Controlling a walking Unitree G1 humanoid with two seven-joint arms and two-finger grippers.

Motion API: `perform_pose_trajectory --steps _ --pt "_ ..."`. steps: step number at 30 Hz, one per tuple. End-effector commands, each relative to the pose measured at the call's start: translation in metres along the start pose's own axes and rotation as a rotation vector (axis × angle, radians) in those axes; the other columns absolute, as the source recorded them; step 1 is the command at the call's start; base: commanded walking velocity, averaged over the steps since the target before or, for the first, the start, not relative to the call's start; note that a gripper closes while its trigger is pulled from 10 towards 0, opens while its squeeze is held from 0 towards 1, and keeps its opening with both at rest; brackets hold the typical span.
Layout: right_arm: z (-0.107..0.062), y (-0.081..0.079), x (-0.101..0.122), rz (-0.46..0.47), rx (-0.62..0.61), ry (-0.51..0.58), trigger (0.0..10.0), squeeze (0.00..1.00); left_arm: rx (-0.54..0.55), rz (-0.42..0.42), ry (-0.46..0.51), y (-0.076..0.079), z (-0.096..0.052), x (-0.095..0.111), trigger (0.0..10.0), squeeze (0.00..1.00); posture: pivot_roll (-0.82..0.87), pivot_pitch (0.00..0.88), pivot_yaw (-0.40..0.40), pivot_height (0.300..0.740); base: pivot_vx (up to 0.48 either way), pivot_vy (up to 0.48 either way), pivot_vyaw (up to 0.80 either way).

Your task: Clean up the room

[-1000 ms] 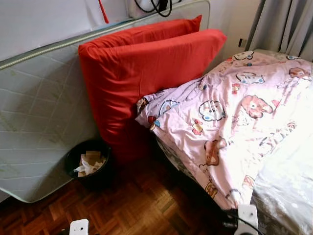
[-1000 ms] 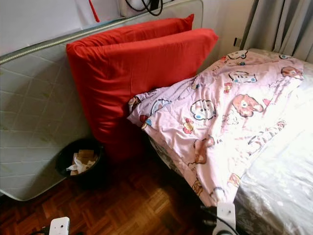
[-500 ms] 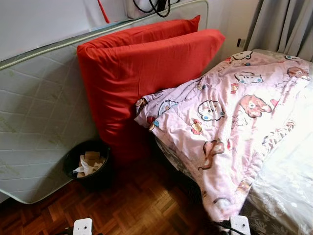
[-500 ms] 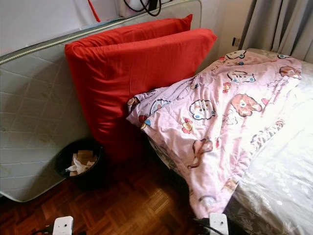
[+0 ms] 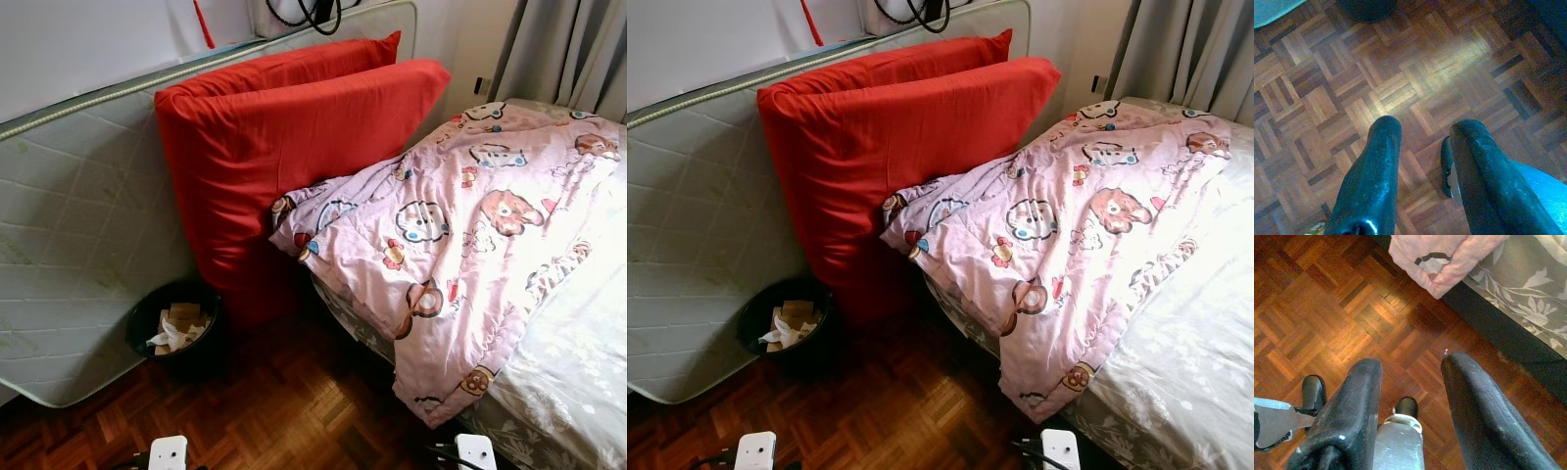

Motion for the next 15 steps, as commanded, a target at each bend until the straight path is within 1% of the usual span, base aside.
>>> perform_pose_trajectory --steps 1,4,9,13,15 --pt "-0.001 0.002 -0.006 0.015 -0.014 -0.027 10.0 0.00 0.010 0.001 0.001 -0.003 0.000 0.001 10.0 0.00 0.04 0.000 0.078 0.740 0.000 0.000 0.00" --pt "-0.001 0.003 -0.010 0.026 -0.025 -0.048 10.0 0.00 0.010 -0.004 -0.008 -0.002 0.000 -0.001 10.0 0.00 0.04 0.000 0.075 0.740 0.000 0.000 0.00" --pt "-0.001 0.004 -0.009 0.034 -0.031 -0.050 10.0 0.00 0.005 -0.023 -0.031 0.003 0.000 -0.004 10.0 0.00 0.02 0.000 0.054 0.740 0.000 0.000 0.00" --pt "-0.001 0.008 -0.006 0.025 -0.033 -0.045 10.0 0.00 0.000 -0.038 -0.036 0.009 0.001 -0.004 10.0 0.00 0.01 0.000 0.030 0.740 0.000 0.000 0.00" --pt "-0.001 0.012 -0.001 0.021 -0.043 -0.035 10.0 0.00 -0.006 -0.052 -0.036 0.015 0.002 -0.002 10.0 0.00 0.01 0.000 0.018 0.740 0.000 0.000 0.00"
Point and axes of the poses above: a point about 5 cm out from each wrist's last joint towards the gripper, its own z axis pointing out of the wrist towards the gripper, its own x axis along the axis of the wrist's last joint, y = z × x, the point moved 3 cm from there along z, pointing out of the wrist towards the gripper, and after that the axes turned 11 degrees about z, right-handed, at the moved point
